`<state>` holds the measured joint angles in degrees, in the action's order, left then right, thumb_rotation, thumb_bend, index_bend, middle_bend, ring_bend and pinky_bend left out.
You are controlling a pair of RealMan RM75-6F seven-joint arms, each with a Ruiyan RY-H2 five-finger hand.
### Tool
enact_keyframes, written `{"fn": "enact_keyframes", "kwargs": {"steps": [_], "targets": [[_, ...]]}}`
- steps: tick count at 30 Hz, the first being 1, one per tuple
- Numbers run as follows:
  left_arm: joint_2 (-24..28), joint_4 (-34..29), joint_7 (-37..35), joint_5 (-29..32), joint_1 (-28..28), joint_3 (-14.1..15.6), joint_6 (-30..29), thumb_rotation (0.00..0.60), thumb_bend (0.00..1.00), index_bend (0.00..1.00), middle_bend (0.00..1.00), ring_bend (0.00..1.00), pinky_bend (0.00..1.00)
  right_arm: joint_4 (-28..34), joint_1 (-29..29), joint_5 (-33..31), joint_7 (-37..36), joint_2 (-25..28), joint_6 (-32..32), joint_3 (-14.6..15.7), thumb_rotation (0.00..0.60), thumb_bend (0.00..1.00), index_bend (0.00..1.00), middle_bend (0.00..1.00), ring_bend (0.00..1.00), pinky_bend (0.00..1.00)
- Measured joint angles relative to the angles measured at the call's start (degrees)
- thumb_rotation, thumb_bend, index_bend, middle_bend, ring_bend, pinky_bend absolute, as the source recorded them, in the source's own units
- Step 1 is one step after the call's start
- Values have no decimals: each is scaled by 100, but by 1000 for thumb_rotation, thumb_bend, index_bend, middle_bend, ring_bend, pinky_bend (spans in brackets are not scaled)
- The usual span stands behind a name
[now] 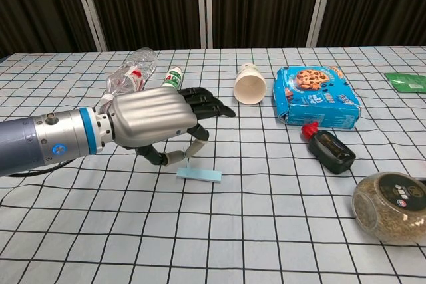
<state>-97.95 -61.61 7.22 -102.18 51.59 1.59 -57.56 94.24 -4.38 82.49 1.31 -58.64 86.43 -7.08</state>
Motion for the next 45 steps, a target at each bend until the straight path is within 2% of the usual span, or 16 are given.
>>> {"fn": "enact_keyframes", "kwargs": {"steps": [5,10,15,19,25,31,35,41,45], "targets": [[110,-228,19,179,-5,-168,-73,600,574,867,0,0,0,15,-37,7,-47,-15,-112,26,600,0,36,0,0,0],[404,-786,72,468,28,-457,-58,600,574,883,0,0,0,31,-227,35,-273,-1,-534,50,600,0,52,0,0,0],[820,-1618,375,1014,91,-939,55,600,575,886,0,0,0,81,-745,105,-613,96,-1393,16,600,0,144,0,0,0],[1052,-2172,866,1687,132,-1353,183,600,575,886,0,0,0,186,-1232,68,-914,187,-2162,-63,600,0,222,0,0,0],[1240,-2701,1380,2543,251,-1837,358,600,593,887,0,0,0,368,-2051,-246,-1279,158,-3095,-372,600,0,294,0,0,0],[1281,-2993,1996,3515,466,-2229,426,600,595,887,0,0,0,608,-2594,-1130,-1426,3,-3843,-691,600,0,320,0,0,0],[1295,-3209,2464,4257,688,-2464,430,600,596,887,0,0,0,754,-3028,-2037,-1369,-180,-4212,-900,600,3,369,0,0,0],[1218,-3311,2886,5070,1075,-2711,339,600,596,887,0,0,0,914,-3595,-3162,-1055,-664,-4306,-1084,600,31,379,0,0,0],[1118,-3279,3022,5452,1308,-2783,267,600,598,887,0,0,0,919,-3899,-3728,-670,-1032,-4076,-1134,600,52,377,0,0,0]]}}
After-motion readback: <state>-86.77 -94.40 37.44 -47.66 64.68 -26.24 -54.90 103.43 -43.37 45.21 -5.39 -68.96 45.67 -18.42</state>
